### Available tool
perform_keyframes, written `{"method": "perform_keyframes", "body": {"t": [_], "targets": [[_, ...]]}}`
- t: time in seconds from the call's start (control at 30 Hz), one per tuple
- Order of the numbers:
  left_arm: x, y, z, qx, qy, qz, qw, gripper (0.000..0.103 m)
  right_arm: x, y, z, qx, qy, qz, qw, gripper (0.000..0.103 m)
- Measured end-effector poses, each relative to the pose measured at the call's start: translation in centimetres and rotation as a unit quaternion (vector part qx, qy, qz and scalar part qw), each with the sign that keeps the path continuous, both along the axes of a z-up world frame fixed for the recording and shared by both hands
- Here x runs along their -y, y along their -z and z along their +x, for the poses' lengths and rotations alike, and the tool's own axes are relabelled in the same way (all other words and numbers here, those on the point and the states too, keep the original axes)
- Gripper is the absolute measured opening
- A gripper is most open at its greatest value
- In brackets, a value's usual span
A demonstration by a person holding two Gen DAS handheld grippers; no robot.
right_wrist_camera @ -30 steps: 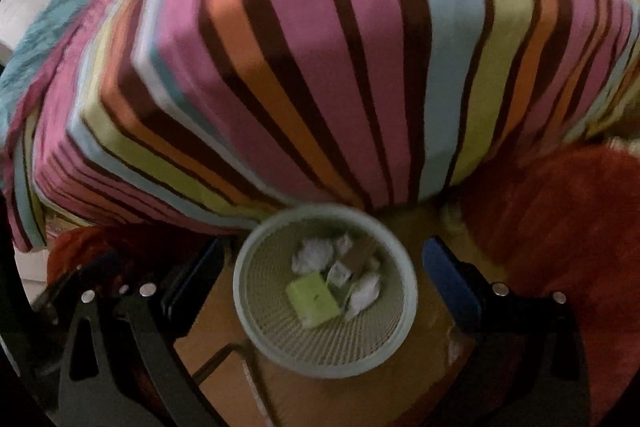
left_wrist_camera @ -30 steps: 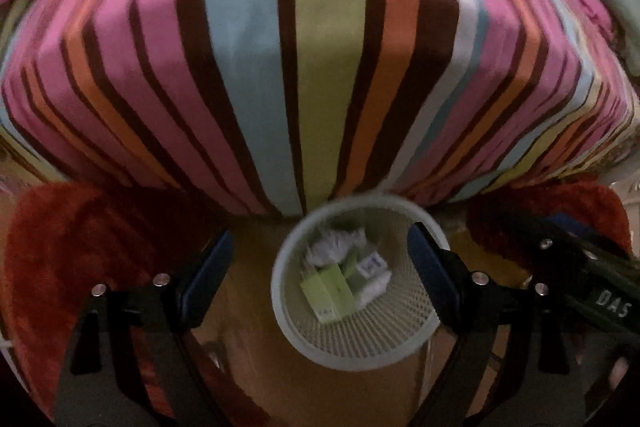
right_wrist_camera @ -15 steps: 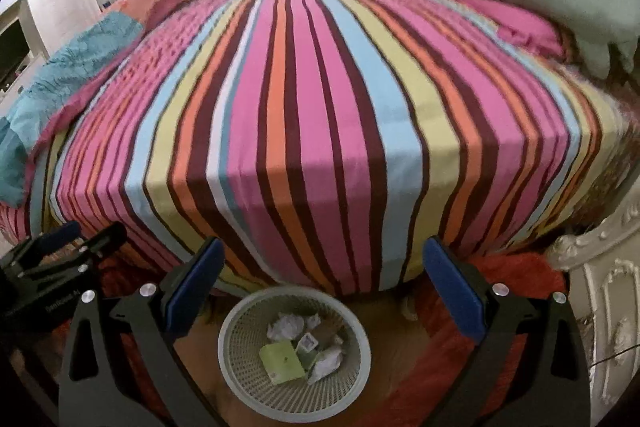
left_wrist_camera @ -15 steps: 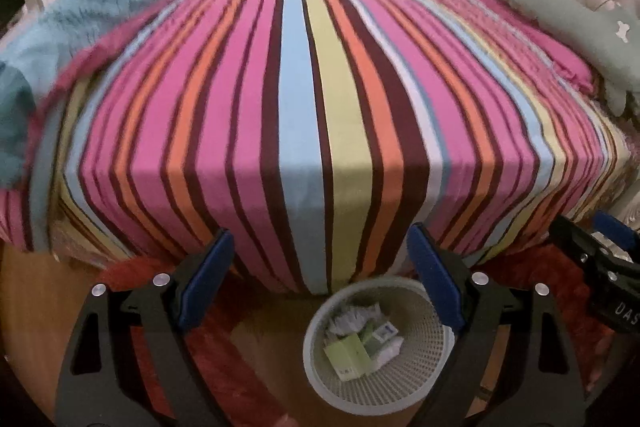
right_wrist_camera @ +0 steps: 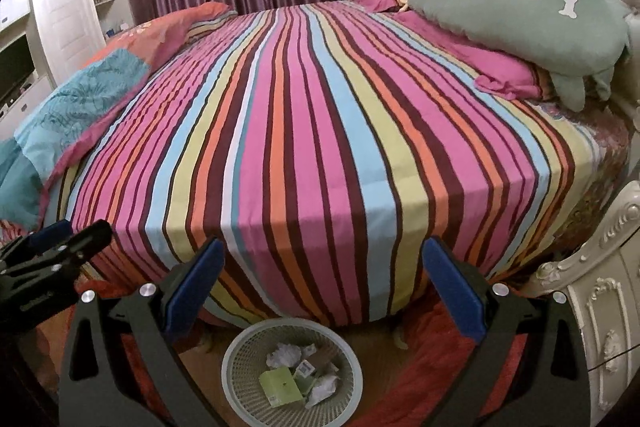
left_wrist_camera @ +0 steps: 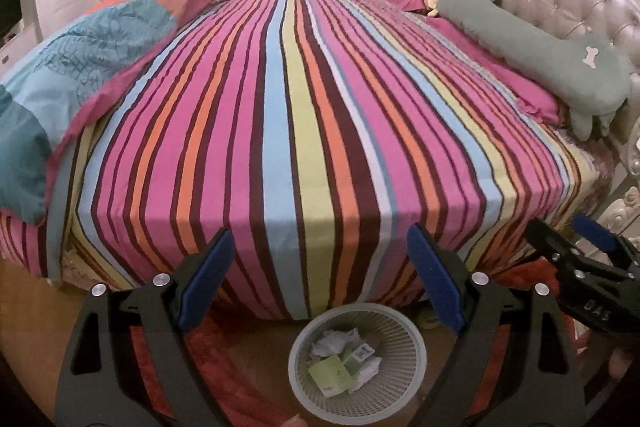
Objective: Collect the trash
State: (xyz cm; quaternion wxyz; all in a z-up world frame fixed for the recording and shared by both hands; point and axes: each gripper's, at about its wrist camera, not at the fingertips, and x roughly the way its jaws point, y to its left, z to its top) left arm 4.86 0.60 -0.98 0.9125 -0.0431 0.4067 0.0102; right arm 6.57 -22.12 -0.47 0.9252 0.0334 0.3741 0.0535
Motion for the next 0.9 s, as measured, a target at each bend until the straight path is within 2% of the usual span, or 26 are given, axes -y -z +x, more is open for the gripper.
{"method": "perform_keyframes", "body": {"t": [0.3,0.9], "targets": [[-0.2,-0.9,-0.2,0.006,-0.004,0.003,1.0000,0.086,-0.2,-1.2,-0.2,0.015,0.004,-0.006,1.000,0.095],[-0.5,-2.0,-0.4,0.015,-0.016,0.012,0.9997,0.086,-0.5,-1.5,-0.4,0.021,0.008,-0.016,1.000,0.095]]}}
